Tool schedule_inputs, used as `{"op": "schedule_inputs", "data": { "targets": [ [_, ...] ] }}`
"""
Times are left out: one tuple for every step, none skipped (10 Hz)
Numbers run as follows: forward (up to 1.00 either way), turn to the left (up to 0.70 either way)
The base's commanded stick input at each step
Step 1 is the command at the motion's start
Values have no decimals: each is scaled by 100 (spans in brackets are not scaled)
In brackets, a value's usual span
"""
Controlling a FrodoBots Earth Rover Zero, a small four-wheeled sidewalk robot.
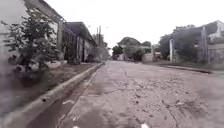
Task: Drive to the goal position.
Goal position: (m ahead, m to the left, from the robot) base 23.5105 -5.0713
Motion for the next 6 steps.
{"op": "schedule_inputs", "data": {
  "targets": [
    [85,0],
    [85,0],
    [85,0],
    [85,0],
    [85,0],
    [85,0]
  ]
}}
